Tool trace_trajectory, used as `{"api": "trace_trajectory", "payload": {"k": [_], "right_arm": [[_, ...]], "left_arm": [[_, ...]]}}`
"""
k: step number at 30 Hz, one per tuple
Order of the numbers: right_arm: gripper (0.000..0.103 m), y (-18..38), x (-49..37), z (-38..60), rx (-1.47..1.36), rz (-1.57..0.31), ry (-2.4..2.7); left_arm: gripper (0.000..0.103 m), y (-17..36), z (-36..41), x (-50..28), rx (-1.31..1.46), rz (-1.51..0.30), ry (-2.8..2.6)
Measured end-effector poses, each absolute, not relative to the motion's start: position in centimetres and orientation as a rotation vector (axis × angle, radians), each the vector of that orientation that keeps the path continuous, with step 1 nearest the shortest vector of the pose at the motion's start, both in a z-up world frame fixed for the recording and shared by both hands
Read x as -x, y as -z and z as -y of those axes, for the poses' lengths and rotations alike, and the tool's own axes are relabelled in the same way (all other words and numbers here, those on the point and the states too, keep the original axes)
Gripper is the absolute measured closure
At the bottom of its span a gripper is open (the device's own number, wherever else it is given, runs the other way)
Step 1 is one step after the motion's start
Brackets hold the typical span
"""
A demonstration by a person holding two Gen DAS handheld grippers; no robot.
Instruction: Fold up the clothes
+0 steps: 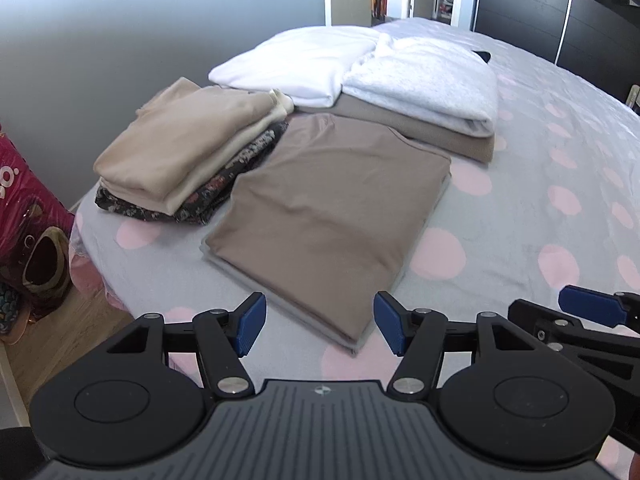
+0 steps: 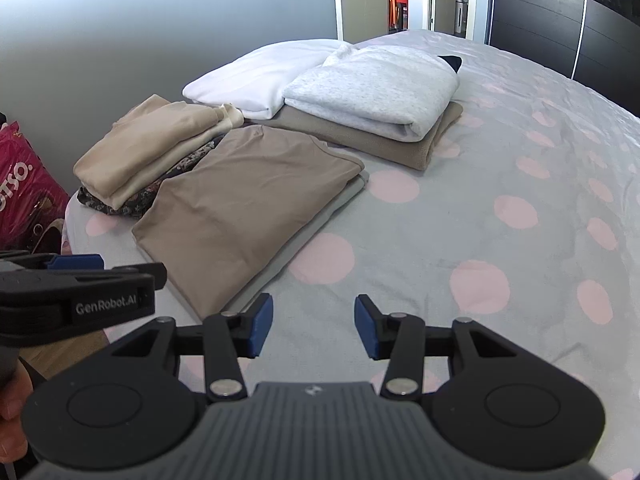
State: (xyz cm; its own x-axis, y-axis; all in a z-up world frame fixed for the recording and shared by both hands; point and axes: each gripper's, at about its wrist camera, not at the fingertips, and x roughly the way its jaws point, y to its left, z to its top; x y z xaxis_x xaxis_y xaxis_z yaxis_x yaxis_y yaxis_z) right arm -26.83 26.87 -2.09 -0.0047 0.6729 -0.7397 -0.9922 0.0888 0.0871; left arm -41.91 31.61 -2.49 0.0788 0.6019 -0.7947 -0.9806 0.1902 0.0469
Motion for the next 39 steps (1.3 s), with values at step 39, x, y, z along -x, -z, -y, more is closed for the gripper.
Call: {"api": "trace_trajectory", "payload": {"k": [39], "right_arm": [[0.040,2.2,26.9,-25.8,0.538,-0.734,-1.378]], "left_arm": [[0.039,1.4,-30.0,41.1,0.568,-0.752,-1.326]]}}
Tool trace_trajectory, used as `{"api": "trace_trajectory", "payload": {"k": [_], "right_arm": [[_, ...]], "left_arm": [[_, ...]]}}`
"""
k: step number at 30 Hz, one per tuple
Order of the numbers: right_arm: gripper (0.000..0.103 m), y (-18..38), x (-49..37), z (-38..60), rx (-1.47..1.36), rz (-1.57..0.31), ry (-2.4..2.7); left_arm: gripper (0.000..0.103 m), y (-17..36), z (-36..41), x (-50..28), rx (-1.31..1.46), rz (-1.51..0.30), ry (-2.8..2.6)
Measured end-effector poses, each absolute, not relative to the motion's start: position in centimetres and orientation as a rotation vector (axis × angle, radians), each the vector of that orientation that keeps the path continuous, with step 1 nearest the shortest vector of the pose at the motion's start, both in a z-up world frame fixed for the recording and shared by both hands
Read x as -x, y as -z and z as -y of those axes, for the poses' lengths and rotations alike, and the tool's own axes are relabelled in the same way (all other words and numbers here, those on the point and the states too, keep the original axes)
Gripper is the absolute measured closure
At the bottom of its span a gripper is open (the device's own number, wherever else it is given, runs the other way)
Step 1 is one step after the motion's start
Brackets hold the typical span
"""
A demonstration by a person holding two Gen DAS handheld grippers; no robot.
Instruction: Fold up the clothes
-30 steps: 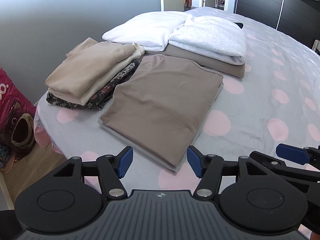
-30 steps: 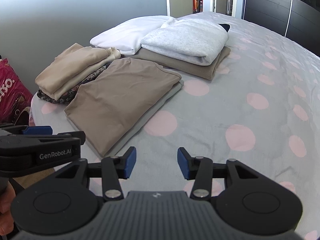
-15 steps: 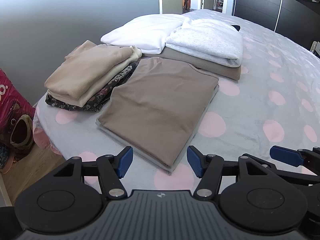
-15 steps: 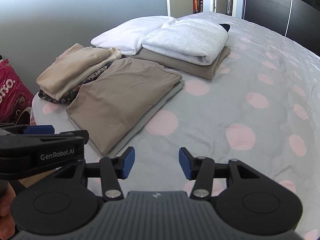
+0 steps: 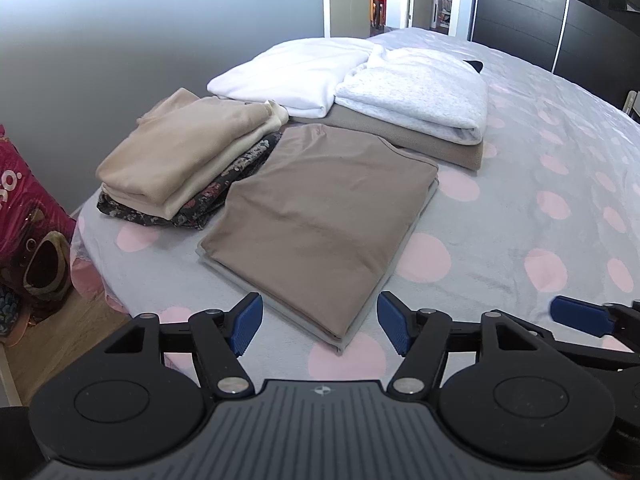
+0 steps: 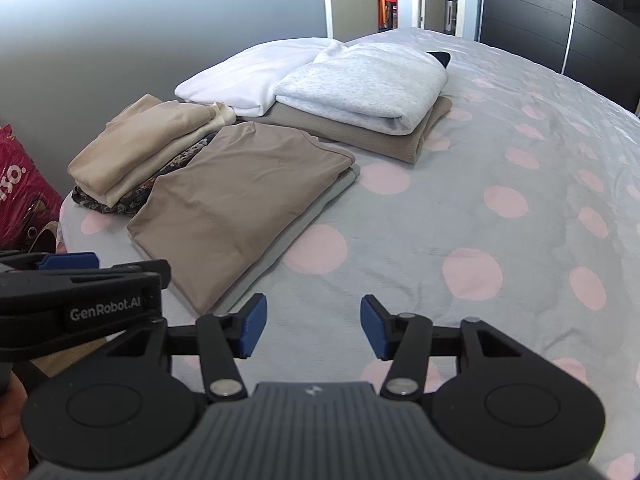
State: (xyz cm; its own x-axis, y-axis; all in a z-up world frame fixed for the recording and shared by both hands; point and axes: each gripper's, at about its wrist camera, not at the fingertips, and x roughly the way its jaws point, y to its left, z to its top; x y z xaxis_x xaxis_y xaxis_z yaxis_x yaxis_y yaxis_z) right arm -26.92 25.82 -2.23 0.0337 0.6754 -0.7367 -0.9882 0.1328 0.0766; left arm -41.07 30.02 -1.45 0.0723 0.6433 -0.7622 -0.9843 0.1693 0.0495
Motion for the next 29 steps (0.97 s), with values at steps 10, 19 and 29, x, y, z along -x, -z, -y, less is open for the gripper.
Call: {"api": "trace_trajectory", "payload": {"k": [10,19,29], "right_arm": [[0.020,2.38,26.25,-25.61,0.488,-0.720,-1.313],[0.018,2.41,26.10,-25.77,0.484,-0.727,-1.296],[0.017,2.24,26.38,-25.71,0.489,-0.698,-1.298]], "left_arm": [[0.028,1.15,-29.98,41.64,0.559,-0.724,-1.366],[0.026,1.09,-30.11,41.88,0.565,-0.709,-1.375],[0.026,0.99,-30.34,41.90,0.563,-0.707,-1.381]]}}
